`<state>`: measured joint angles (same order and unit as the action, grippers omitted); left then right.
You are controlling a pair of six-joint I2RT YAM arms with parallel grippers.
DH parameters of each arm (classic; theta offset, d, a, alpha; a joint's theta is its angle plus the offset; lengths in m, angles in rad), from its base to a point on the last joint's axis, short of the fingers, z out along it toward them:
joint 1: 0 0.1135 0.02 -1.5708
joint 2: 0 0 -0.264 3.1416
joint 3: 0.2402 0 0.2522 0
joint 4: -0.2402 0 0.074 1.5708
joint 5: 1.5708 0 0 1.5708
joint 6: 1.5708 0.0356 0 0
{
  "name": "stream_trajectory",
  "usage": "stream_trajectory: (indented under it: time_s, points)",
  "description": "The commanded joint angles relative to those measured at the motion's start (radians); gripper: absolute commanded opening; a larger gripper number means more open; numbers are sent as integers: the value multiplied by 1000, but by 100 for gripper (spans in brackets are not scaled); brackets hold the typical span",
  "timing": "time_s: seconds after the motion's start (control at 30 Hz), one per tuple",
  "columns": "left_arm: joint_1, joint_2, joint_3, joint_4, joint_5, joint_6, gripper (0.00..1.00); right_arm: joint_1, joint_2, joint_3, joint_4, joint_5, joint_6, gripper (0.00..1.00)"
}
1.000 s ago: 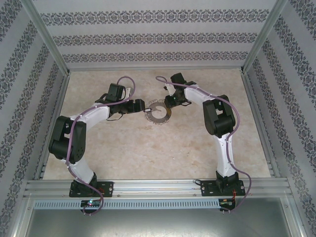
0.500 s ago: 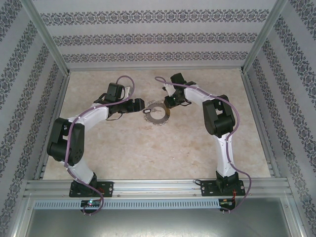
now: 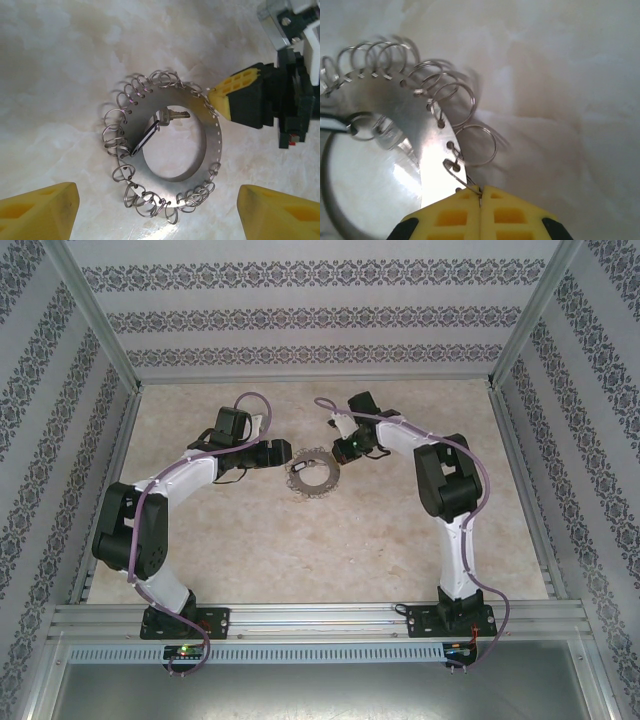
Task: Put the keys on the keyring
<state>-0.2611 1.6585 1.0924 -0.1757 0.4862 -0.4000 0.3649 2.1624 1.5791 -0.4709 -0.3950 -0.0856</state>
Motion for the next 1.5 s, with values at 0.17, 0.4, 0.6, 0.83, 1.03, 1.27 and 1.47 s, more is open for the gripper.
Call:
stream_trajectory:
  time_s: [0.17, 0.4, 0.6, 0.83, 1.03, 1.27, 1.47]
  points:
    - [-9, -63, -32, -19, 30, 53, 81, 15, -277, -200, 171, -159, -11, 0]
    - [-42, -189, -74, 50, 140, 176, 78, 32, -452, -305, 242, -261, -57, 0]
    - [-145, -383, -204, 231, 167, 349, 77, 49, -603, -390, 317, -345, -117, 0]
    - [-158, -523, -297, 364, 236, 439, 72, 61, -720, -422, 344, -452, -138, 0]
    - [-175, -549, -256, 332, 252, 507, 61, 86, -772, -426, 333, -476, -141, 0]
    - [-212, -563, -204, 322, 233, 572, 54, 117, -807, -428, 313, -475, -146, 0]
    - [-231, -535, -172, 312, 231, 598, 45, 140, -826, -431, 309, -466, -142, 0]
